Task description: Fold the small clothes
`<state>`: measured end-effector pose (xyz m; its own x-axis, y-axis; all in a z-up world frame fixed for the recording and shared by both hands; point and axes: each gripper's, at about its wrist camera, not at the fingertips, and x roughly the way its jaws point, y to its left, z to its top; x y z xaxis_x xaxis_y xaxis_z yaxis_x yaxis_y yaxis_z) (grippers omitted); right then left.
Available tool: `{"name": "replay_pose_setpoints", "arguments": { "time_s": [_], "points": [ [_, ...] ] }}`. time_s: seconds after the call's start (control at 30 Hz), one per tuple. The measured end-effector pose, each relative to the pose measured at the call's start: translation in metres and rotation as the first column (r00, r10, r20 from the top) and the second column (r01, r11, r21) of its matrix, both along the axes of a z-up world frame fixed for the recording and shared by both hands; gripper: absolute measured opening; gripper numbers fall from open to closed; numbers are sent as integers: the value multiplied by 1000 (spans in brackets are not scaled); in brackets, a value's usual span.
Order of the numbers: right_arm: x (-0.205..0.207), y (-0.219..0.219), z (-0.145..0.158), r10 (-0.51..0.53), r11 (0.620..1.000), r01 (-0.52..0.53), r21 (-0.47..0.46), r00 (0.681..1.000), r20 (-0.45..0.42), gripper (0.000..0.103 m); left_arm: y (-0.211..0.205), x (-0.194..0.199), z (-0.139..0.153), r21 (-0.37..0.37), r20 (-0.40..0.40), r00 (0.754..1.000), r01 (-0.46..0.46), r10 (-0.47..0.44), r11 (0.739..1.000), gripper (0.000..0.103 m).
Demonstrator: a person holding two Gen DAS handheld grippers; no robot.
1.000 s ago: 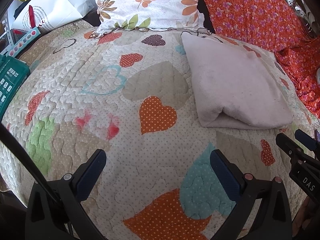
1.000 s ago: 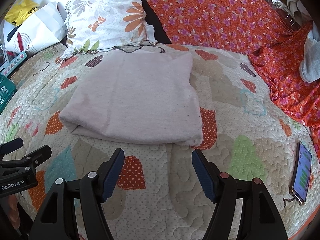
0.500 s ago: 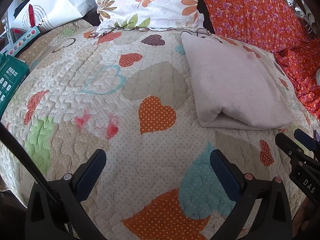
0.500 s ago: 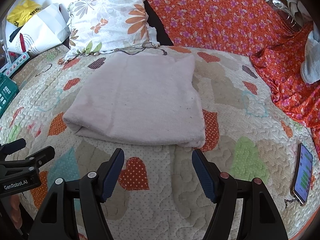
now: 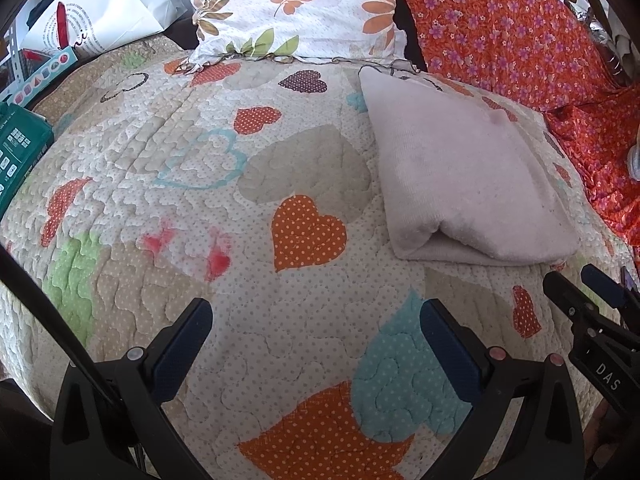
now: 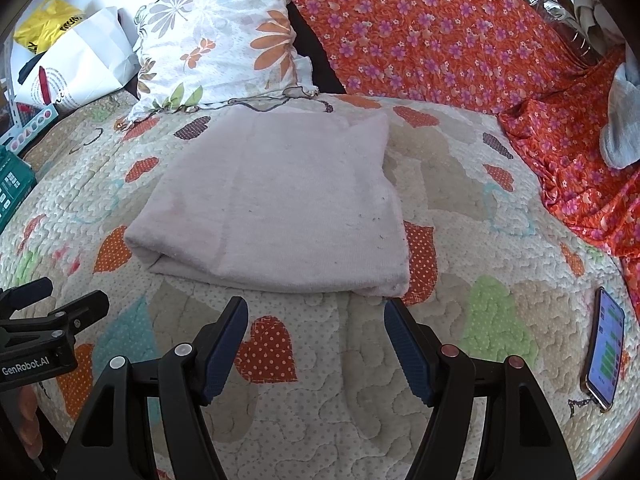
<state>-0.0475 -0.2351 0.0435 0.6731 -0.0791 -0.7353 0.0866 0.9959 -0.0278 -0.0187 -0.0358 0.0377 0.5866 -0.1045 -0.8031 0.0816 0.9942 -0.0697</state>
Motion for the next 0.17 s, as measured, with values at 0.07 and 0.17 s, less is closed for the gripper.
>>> {"name": "replay_pose_setpoints", "arguments": {
  "time_s": [0.07, 0.17],
  "points": [
    [0, 0, 0, 0, 1000, 0, 0, 1000, 6, 75, 1, 0, 1, -21, 6, 1000, 0, 0, 1000, 103],
    [0, 0, -1, 3, 1000, -3, -1, 1000, 20, 75, 2, 1, 3, -43, 10, 1000, -2, 2, 999, 103]
  ]
}}
